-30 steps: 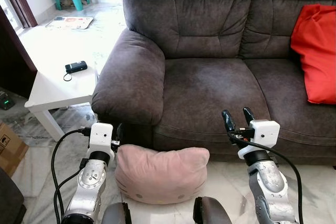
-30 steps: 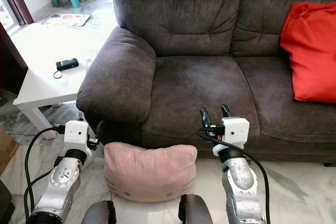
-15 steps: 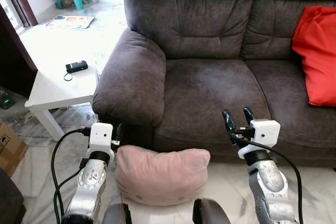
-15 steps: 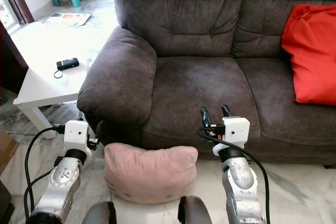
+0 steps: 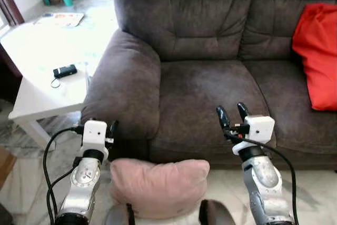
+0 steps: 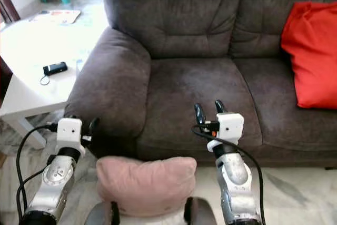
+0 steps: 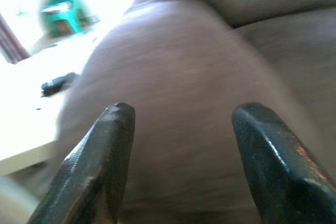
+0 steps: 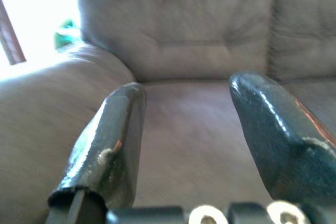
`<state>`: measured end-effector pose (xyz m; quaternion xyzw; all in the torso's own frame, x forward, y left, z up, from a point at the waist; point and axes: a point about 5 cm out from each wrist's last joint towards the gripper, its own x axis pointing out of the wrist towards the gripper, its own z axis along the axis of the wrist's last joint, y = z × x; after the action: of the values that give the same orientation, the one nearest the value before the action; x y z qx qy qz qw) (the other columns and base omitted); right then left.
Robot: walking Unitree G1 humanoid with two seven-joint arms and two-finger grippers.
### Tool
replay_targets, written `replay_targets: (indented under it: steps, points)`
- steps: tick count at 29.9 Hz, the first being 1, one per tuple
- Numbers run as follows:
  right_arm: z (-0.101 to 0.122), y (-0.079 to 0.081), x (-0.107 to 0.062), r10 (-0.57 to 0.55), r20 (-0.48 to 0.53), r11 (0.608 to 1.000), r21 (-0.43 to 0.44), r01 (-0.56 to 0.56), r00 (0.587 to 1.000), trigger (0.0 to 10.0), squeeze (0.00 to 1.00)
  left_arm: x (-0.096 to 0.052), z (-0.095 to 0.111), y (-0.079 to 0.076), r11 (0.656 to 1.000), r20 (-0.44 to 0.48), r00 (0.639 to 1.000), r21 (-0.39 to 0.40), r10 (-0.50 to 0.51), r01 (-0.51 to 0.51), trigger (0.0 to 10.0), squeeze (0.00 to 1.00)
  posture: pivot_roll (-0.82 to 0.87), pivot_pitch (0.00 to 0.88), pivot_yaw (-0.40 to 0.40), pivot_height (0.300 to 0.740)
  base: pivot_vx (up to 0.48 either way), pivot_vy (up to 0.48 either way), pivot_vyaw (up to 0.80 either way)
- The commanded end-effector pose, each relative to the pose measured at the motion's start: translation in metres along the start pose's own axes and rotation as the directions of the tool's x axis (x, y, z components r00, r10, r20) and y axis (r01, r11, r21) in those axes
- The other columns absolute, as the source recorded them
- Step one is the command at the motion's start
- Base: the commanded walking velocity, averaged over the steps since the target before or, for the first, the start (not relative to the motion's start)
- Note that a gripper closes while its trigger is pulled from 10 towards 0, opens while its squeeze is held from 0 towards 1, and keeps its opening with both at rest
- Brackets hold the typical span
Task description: Move the pillow to the sofa from floor
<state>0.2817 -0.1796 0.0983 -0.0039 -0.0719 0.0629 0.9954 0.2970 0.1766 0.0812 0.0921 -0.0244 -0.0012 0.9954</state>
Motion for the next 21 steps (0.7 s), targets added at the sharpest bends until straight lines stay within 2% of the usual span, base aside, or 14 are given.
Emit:
replay_targets:
  steps: [1,21]
  points:
    - [0.0027,-0.0002,0.0017,-0.005,0.012,1.000,0.004,0.005,1.000,10.0,0.00,-0.0011,0.0010,-0.0009,1.000,0.008,1.000,0.024,-0.014,0.014,10.0,0.00,-0.03,0.015,-0.017,0.591,0.000,0.000,0.00]
    - [0.0064,0.0016,0.0052,0.000,0.026,1.000,0.000,0.000,1.000,10.0,0.00,0.0002,0.0038,0.0056,0.999,0.022,0.999,0.021,0.036,-0.036,10.0,0.00,-0.03,0.045,-0.013,0.591,0.000,0.000,0.00]
